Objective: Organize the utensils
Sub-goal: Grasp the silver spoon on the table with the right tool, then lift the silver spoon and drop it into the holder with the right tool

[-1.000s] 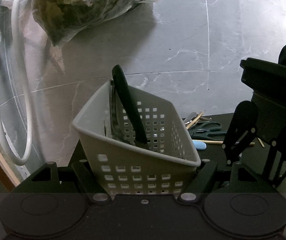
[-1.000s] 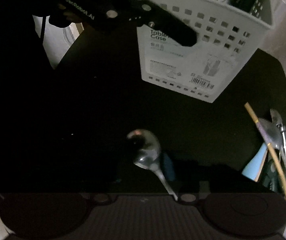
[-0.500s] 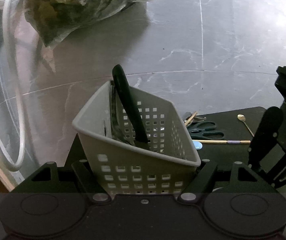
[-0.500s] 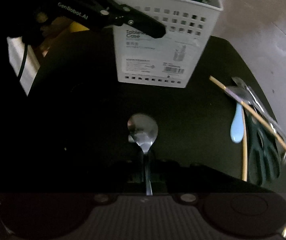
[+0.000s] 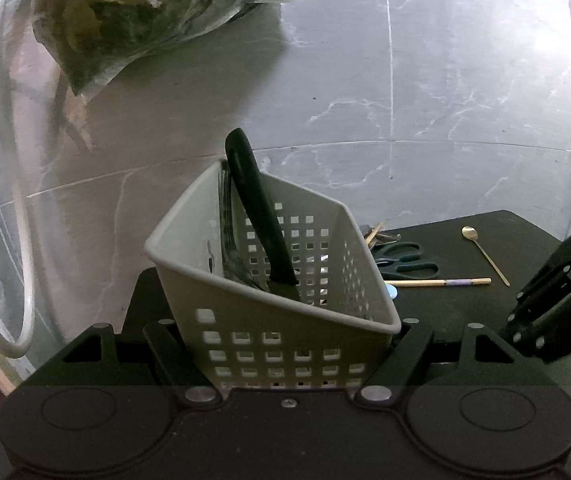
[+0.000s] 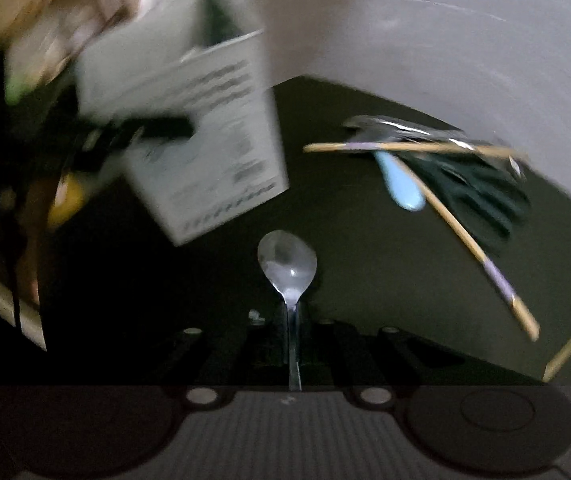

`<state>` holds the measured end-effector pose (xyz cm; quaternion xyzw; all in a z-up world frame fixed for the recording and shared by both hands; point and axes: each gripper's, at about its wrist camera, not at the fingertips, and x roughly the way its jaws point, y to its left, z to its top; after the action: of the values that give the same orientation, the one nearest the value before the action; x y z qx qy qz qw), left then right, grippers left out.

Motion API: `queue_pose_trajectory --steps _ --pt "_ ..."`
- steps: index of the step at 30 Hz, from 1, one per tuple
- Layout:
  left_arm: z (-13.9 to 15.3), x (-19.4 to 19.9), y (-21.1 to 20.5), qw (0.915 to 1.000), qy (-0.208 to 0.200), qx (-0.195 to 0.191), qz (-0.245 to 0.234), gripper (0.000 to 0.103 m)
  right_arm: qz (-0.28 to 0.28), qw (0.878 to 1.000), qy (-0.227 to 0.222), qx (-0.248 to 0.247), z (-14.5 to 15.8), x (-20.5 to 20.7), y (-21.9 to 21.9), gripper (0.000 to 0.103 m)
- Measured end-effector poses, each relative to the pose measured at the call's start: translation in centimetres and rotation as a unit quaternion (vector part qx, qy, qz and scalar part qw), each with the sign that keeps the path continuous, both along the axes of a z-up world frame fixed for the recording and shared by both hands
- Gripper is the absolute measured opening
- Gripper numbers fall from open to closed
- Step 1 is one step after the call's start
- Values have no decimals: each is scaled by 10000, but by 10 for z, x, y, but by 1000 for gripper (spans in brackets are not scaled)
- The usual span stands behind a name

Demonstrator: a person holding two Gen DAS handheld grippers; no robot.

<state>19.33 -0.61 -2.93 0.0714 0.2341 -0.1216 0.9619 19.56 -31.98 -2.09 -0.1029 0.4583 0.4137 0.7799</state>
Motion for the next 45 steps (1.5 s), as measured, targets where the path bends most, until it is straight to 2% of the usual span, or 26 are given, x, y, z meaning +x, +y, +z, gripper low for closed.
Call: queue_pose_trajectory --steps 2,4,9,11,16,21,28,32,34,36,38,45 --pt "0 1 1 10000 1 -2 -35 77 -617 9969 104 473 5 2 -14 4" --pt "0 2 1 10000 6 2 -67 77 -1072 9901 -14 908 16 2 -26 4" --pt "1 4 1 9999 22 30 -143 77 -1689 9698 -511 1687 37 -4 -31 4" --pt "1 5 1 9998 27 39 -173 77 -1781 9632 -717 1883 44 -5 -28 0" --pt "1 6 0 9997 19 75 -234 77 -1720 9503 -1282 2256 73 -9 -15 0" --pt "-1 4 2 9997 10 42 -243 77 -1504 9524 -1613 2103 94 -12 -4 0" --pt "-2 3 3 9997 8 38 -244 77 -1885 9614 -1214 1595 62 -8 -19 1" --pt "-2 3 3 9997 10 40 -243 77 -1831 9698 -990 1276 42 -7 -15 7" --pt "-1 4 3 9997 18 43 -239 77 -1776 9743 -891 1063 31 -6 -13 14" --pt "-1 4 2 9997 25 43 -221 77 -1878 9742 -822 944 21 -8 -17 41" --pt "0 4 2 9998 23 45 -207 77 -1978 9740 -565 949 11 -9 -21 45" --pt "3 6 1 9998 73 65 -200 77 -2395 9633 130 1208 -16 -12 -30 46"
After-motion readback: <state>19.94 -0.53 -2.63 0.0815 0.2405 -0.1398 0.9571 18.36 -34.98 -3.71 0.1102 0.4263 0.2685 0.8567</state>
